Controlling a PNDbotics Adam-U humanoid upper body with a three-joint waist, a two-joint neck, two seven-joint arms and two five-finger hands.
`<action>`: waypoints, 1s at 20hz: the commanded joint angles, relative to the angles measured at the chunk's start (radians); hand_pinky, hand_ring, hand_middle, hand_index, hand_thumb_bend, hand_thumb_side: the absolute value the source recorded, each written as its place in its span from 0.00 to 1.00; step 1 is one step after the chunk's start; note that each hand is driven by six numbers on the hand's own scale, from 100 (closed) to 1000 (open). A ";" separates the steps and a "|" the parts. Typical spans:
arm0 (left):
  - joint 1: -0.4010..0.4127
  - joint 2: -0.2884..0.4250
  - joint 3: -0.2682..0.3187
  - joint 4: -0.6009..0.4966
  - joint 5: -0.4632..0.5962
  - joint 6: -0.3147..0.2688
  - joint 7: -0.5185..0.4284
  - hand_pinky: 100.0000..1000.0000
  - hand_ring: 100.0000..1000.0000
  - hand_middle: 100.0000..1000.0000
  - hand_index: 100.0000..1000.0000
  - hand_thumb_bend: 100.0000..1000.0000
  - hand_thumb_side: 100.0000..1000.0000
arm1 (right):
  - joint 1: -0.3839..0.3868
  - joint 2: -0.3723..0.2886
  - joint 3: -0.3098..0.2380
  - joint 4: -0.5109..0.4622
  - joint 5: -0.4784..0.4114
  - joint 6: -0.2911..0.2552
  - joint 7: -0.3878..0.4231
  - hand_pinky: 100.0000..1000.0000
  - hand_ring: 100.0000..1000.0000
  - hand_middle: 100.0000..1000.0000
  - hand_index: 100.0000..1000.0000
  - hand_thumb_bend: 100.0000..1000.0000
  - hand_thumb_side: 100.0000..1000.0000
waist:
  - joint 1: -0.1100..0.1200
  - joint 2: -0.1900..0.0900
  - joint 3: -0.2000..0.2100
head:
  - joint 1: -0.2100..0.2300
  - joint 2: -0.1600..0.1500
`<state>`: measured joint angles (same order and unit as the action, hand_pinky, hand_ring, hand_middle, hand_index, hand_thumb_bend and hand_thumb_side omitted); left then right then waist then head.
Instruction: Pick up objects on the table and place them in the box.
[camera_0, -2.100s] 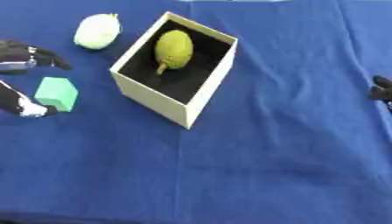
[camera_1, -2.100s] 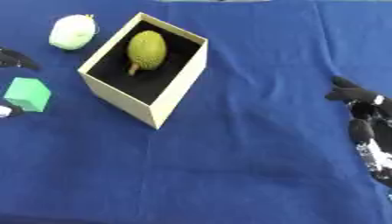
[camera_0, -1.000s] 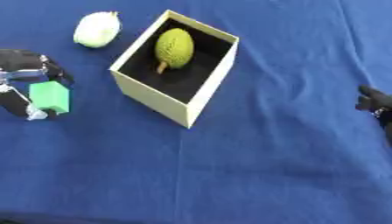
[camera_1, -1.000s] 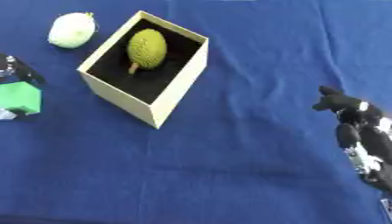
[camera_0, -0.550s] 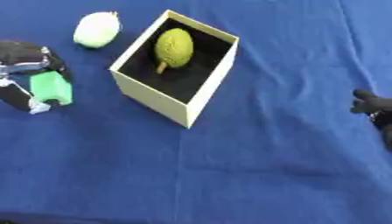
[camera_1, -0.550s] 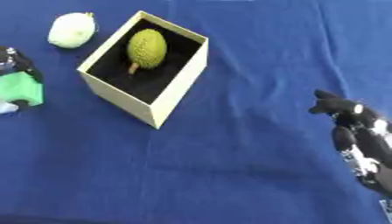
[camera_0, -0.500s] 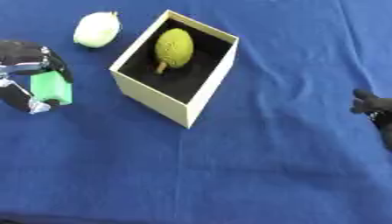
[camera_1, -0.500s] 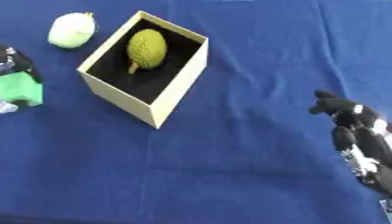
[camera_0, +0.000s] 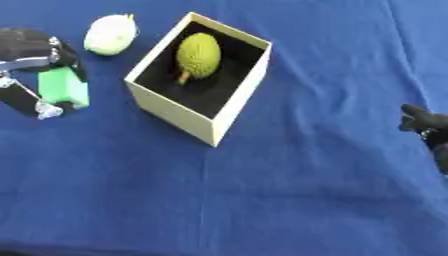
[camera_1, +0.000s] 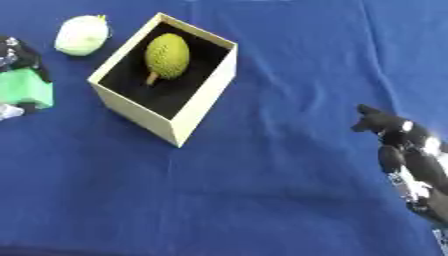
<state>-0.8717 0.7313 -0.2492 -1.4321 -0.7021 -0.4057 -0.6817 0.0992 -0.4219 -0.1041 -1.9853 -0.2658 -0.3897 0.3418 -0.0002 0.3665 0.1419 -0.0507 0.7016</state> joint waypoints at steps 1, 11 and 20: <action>-0.062 -0.005 0.003 -0.038 0.031 -0.011 -0.021 0.56 0.47 0.39 0.67 0.12 0.07 | 0.006 -0.011 -0.007 -0.015 0.001 0.002 -0.001 1.00 1.00 0.67 0.81 0.00 0.45 | 0.007 -0.029 0.000 | -0.004 -0.006; -0.287 -0.208 -0.070 0.008 0.132 -0.030 -0.131 0.60 0.48 0.40 0.69 0.00 0.08 | 0.004 -0.021 -0.002 -0.015 -0.015 0.015 0.004 1.00 1.00 0.67 0.81 0.00 0.46 | 0.023 -0.046 -0.013 | -0.001 -0.002; -0.302 -0.398 -0.063 0.150 0.105 -0.017 -0.141 0.62 0.48 0.41 0.70 0.00 0.16 | -0.006 -0.038 -0.005 -0.015 -0.036 -0.049 0.009 1.00 1.00 0.67 0.81 0.00 0.42 | 0.016 -0.039 -0.029 | -0.009 0.002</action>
<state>-1.1580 0.3390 -0.3255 -1.2857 -0.5916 -0.3528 -0.7549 0.0968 -0.4339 -0.1039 -1.9853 -0.2936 -0.4240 0.3502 0.0193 0.3456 0.1142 -0.0576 0.7034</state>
